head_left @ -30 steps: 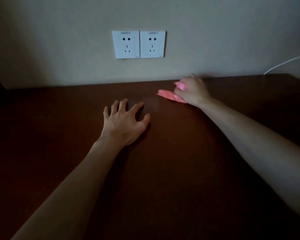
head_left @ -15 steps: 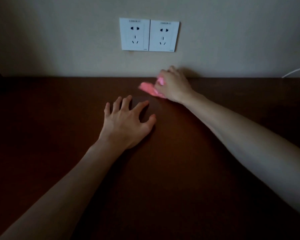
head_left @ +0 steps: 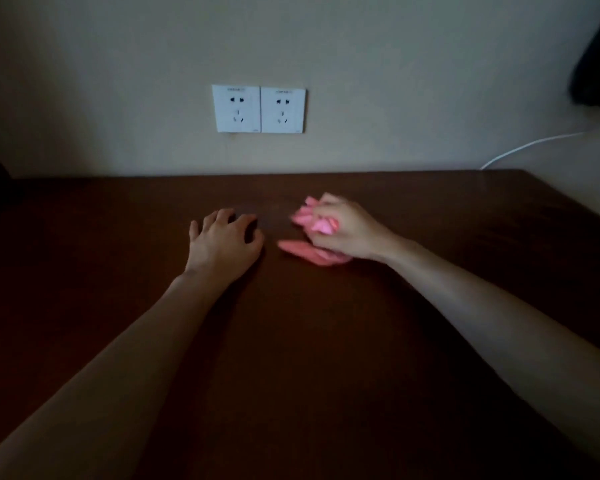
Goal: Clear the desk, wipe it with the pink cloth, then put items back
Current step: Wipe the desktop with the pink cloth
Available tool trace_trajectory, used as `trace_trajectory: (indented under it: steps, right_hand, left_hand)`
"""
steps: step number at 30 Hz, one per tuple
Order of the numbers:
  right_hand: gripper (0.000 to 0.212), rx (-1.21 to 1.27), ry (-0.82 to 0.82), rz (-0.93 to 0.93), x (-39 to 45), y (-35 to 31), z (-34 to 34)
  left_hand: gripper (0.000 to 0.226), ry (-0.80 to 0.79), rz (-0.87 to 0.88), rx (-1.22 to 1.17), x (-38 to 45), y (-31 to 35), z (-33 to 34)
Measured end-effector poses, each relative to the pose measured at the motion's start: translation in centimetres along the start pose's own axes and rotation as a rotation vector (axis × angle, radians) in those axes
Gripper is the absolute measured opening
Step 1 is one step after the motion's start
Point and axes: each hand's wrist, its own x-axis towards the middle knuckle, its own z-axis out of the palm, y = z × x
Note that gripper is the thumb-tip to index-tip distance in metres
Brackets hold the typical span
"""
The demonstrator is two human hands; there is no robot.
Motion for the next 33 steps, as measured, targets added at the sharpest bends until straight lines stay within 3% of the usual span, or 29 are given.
trace_trajectory:
  steps: [4, 6, 7, 10, 16, 18, 21, 23, 25, 28, 30, 33]
  right_hand:
    - [0.029, -0.036, 0.176, 0.173, -7.9, 4.6, -4.4]
    - [0.015, -0.128, 0.258, 0.281, -8.5, 6.2, -4.7]
    - [0.011, -0.170, 0.269, 0.329, -8.1, 6.7, -4.4]
    - [0.031, -0.206, 0.294, 0.396, -6.0, 8.7, -3.4]
    - [0.035, -0.360, 0.366, 0.650, 4.9, 14.8, -3.9]
    - [0.032, -0.356, 0.301, 0.586, 8.7, 14.4, -3.0]
    - [0.031, -0.173, 0.154, 0.200, 8.7, 12.2, -1.5]
    - [0.024, -0.065, 0.093, 0.054, 6.4, 12.9, -2.0]
    - [0.024, -0.089, 0.142, 0.148, 5.9, 15.0, -3.6]
    - [0.030, -0.298, 0.325, 0.467, 9.0, 16.2, -3.7]
    - [0.034, -0.336, 0.282, 0.400, 10.6, 14.0, -1.9]
    - [0.037, -0.114, 0.096, 0.080, 7.4, 12.4, -1.3]
  left_hand:
    - [0.049, 0.062, 0.076, -0.084, -1.5, 4.5, 0.4]
    - [0.056, 0.017, 0.149, -0.053, -0.5, 7.8, 1.0]
    - [0.061, -0.018, 0.174, -0.022, 0.4, 9.2, 1.4]
    - [0.068, -0.104, 0.153, 0.019, 3.5, 10.9, 2.9]
    - [0.068, -0.121, 0.125, 0.052, 5.2, 10.3, 5.3]
    - [0.068, -0.118, 0.118, 0.052, 5.3, 10.3, 5.2]
    - [0.067, -0.094, 0.139, 0.072, 5.2, 10.4, 5.4]
    - [0.067, -0.097, 0.138, 0.083, 5.2, 10.3, 5.4]
    - [0.068, -0.111, 0.135, 0.077, 5.3, 10.4, 5.2]
    - [0.068, -0.111, 0.136, 0.074, 5.3, 10.5, 5.2]
    - [0.067, -0.103, 0.129, 0.062, 5.2, 10.5, 5.2]
    - [0.066, -0.079, 0.147, 0.062, 5.1, 10.4, 5.2]
